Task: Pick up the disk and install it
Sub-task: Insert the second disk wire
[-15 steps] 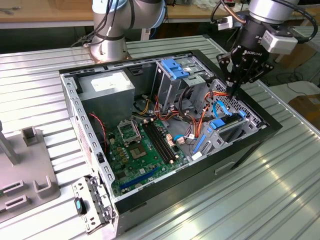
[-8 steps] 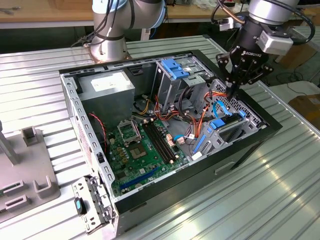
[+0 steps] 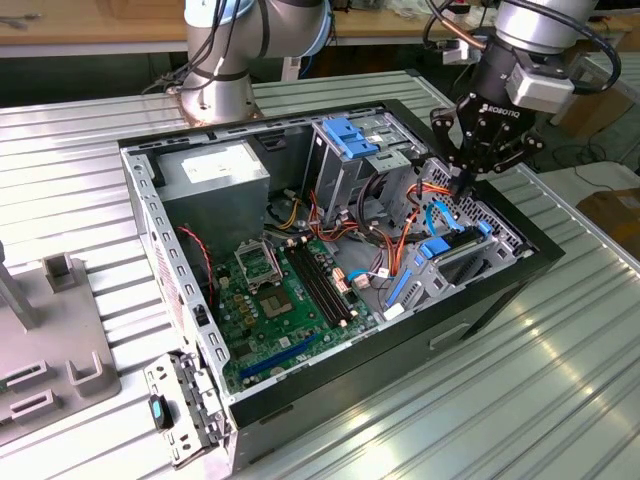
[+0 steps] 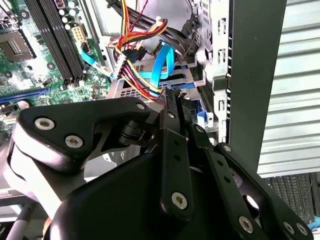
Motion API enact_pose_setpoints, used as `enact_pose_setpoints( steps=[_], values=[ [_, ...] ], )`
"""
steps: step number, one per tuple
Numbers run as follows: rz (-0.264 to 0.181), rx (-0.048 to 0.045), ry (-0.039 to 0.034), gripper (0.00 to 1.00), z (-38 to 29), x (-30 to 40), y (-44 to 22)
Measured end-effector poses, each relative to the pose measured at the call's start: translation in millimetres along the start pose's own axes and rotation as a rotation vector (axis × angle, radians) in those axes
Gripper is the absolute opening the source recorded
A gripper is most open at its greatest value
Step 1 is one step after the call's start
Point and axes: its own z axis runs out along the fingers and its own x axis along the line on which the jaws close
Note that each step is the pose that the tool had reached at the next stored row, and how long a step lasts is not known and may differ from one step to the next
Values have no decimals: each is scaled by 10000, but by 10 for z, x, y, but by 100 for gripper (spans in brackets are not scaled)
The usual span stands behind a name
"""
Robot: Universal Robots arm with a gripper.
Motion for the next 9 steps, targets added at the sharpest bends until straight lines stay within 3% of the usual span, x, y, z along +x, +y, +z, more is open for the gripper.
enact_pose_setpoints(
  steps=[2,9],
  values=[
    [62,-4,-7,16,6,1,-2],
    [1333,-110,-108,16,48,0,-7]
  ],
)
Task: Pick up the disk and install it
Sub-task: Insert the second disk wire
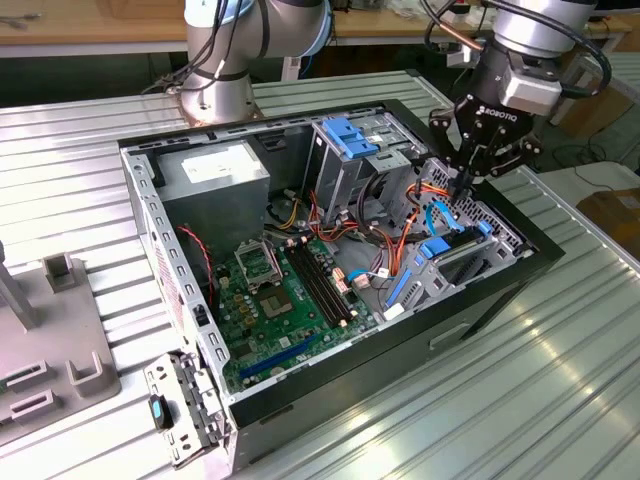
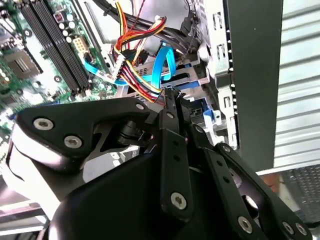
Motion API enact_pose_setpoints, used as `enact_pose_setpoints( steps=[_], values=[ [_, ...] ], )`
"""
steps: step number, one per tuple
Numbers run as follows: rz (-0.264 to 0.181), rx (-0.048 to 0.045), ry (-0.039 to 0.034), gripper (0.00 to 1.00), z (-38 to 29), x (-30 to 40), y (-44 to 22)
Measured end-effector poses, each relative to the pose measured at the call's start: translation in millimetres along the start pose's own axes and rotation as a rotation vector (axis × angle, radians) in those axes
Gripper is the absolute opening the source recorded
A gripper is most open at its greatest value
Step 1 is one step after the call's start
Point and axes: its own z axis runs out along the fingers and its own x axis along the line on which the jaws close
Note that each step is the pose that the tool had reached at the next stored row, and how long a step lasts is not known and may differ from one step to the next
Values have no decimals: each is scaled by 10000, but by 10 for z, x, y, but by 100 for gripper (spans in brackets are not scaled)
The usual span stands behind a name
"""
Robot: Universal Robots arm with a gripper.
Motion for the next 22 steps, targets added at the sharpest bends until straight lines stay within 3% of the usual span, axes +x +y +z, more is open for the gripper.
enact_pose_setpoints(
  steps=[6,9,14,22],
  values=[
    [2021,-167,-161,16,51,-4,-4],
    [2636,-219,-210,16,63,-5,-5],
    [2837,-235,-226,16,73,15,-29],
    [3077,-262,-234,16,78,212,-239]
  ],
)
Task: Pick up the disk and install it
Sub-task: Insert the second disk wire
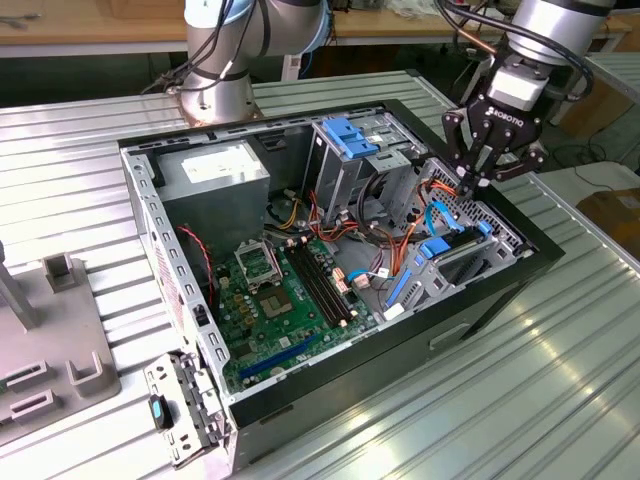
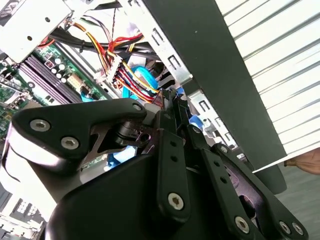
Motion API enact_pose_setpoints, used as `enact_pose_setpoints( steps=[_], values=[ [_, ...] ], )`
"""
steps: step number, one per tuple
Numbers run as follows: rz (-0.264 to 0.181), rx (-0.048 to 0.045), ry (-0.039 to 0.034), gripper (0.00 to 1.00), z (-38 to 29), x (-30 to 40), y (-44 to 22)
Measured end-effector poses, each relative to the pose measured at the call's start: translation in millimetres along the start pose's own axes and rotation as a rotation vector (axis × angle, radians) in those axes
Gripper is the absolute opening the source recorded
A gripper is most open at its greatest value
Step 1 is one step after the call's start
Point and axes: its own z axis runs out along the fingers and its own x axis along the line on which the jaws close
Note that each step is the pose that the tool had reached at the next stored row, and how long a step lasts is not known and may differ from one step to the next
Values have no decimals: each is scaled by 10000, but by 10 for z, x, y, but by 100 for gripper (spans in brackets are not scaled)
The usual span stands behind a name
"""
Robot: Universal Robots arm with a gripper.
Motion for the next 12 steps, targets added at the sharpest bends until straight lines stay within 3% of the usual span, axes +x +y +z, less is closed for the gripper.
enact_pose_setpoints(
  steps=[12],
  values=[
    [10,-2,-1,16,-2,21,-39]
  ],
)
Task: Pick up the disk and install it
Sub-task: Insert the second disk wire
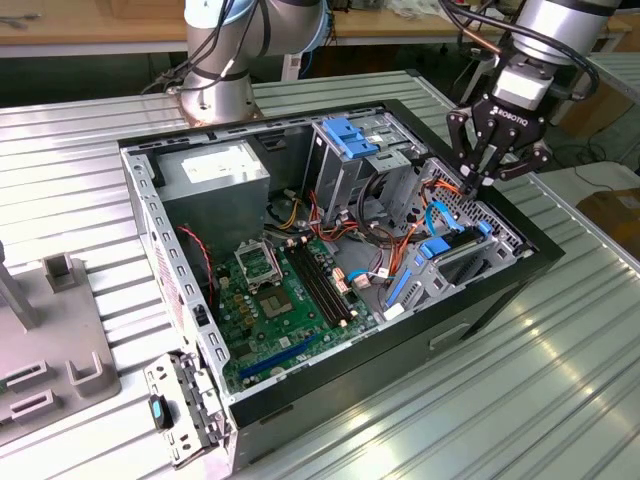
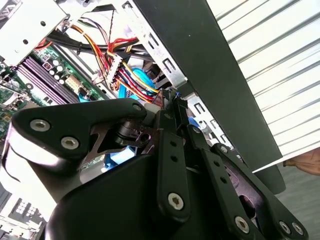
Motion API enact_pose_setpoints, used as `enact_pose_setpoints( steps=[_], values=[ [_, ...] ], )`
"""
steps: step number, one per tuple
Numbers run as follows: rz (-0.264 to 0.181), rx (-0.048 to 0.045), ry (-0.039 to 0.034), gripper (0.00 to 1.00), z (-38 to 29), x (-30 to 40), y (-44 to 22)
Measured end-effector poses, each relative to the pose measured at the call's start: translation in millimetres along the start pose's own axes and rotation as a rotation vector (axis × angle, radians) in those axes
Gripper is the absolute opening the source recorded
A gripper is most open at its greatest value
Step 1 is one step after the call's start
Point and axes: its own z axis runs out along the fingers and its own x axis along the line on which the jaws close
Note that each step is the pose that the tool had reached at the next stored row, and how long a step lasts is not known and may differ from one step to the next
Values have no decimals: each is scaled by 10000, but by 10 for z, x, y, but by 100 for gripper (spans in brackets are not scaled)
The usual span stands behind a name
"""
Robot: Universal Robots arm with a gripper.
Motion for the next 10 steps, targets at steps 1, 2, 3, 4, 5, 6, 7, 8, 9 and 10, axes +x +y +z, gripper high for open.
enact_pose_setpoints(
  steps=[1,2,3,4,5,6,7,8,9,10],
  values=[
    [8,-1,-1,16,-1,1,-1],
    [61,-5,-5,16,0,3,-2],
    [185,-15,-14,16,-1,4,-1],
    [305,-25,-25,16,0,4,-2],
    [395,-33,-32,16,0,4,-1],
    [542,-46,-43,16,1,4,-1],
    [652,-54,-53,16,2,4,-2],
    [862,-72,-68,16,2,4,-2],
    [871,-73,-70,16,3,4,-2],
    [871,-73,-70,16,3,4,-2]
  ],
)
